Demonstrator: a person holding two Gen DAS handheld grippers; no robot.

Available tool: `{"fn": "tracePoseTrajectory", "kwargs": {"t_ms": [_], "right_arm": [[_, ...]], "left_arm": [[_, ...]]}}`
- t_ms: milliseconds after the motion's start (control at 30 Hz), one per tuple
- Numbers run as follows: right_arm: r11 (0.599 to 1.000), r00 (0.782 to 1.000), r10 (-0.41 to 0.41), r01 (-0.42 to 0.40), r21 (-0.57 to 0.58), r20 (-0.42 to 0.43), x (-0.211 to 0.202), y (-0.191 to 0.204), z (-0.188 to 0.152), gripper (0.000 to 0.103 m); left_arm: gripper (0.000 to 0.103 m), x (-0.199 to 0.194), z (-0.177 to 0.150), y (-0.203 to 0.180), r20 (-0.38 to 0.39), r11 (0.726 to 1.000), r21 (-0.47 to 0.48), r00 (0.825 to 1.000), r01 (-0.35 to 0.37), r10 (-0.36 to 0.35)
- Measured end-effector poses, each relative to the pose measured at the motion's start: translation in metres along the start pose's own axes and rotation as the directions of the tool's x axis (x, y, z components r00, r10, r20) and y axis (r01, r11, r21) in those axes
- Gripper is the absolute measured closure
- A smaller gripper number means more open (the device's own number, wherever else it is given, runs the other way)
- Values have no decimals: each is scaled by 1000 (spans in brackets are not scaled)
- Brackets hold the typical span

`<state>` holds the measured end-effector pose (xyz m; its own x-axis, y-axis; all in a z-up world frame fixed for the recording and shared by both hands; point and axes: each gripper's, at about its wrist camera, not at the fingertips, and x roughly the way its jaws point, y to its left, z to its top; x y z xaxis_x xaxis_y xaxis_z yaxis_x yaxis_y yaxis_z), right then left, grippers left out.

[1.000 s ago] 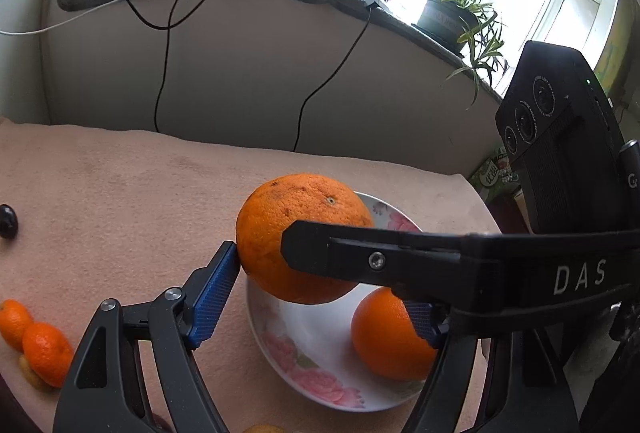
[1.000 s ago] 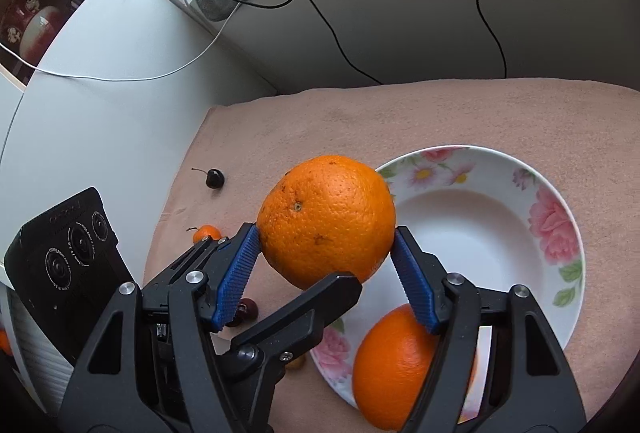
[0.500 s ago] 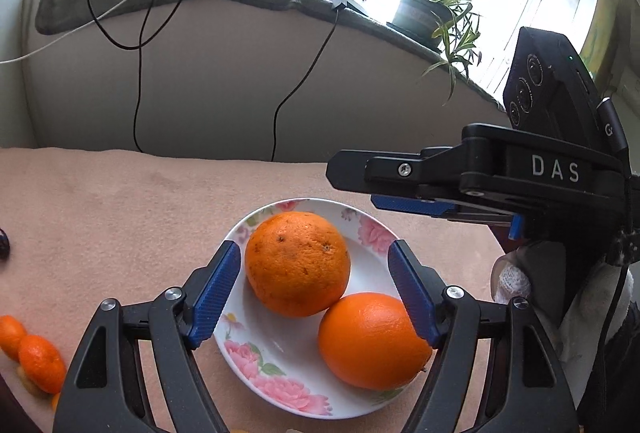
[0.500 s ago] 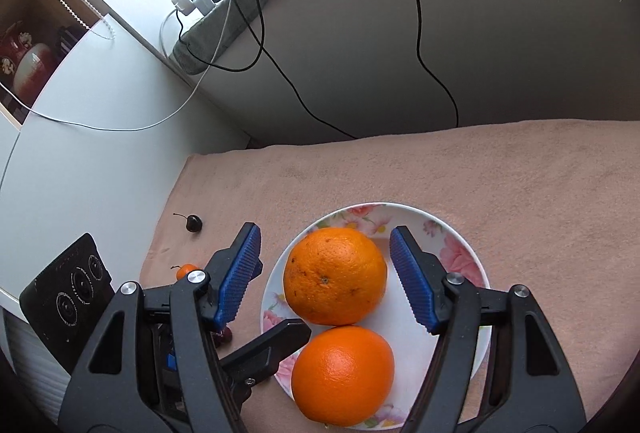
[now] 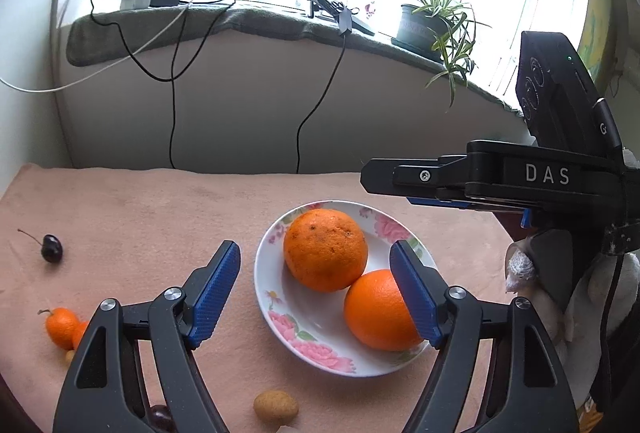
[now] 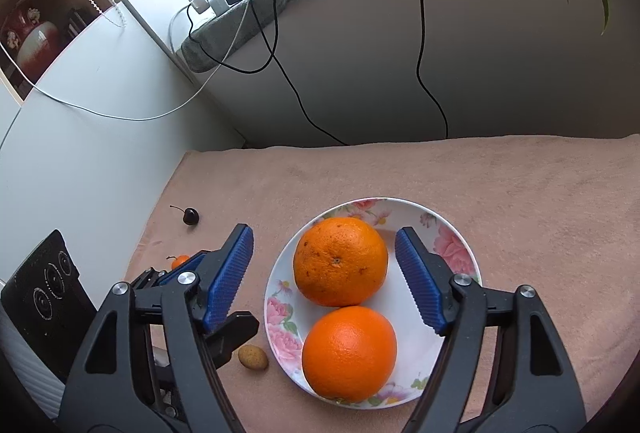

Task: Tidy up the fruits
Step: 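Open the right gripper and withdraw from the plate, then move the right tool toward the brown kiwi while the left tool approaches the cherries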

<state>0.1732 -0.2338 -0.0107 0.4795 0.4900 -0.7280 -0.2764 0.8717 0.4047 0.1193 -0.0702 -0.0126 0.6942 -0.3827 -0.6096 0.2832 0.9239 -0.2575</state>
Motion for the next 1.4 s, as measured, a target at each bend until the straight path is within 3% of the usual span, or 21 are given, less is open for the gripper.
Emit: {"fn": "tracePoseTrajectory", "kwargs": {"t_ms": [367, 500, 767, 1100, 1267, 1333, 1400], "right_arm": [[988, 996, -46, 56, -141, 70, -17, 30, -32, 22], [981, 994, -37, 56, -186, 105, -24, 41, -46, 22], [956, 992, -13, 49, -288, 125, -29, 69, -79, 22], [952, 998, 52, -40, -304, 30, -19, 83, -125, 22], [957, 999, 48, -48, -285, -7, -10, 81, -143, 23], [961, 998, 57, -65, -270, -37, -4, 80, -146, 35], [962, 997, 53, -65, -267, -54, 2, 78, -149, 39]], "left_arm": [[22, -38, -18, 17, 28, 997, 14, 996, -81, 81], [22, -55, -26, 31, 41, 990, 16, 989, -141, 141], [22, -88, -52, 81, 32, 971, -79, 973, -225, 228], [23, -102, -101, 107, -34, 962, -147, 973, -232, 229], [35, -96, -113, 102, -56, 966, -166, 980, -199, 192], [39, -91, -117, 101, -70, 969, -174, 984, -173, 163], [44, -85, -118, 99, -83, 973, -175, 987, -152, 139]]}}
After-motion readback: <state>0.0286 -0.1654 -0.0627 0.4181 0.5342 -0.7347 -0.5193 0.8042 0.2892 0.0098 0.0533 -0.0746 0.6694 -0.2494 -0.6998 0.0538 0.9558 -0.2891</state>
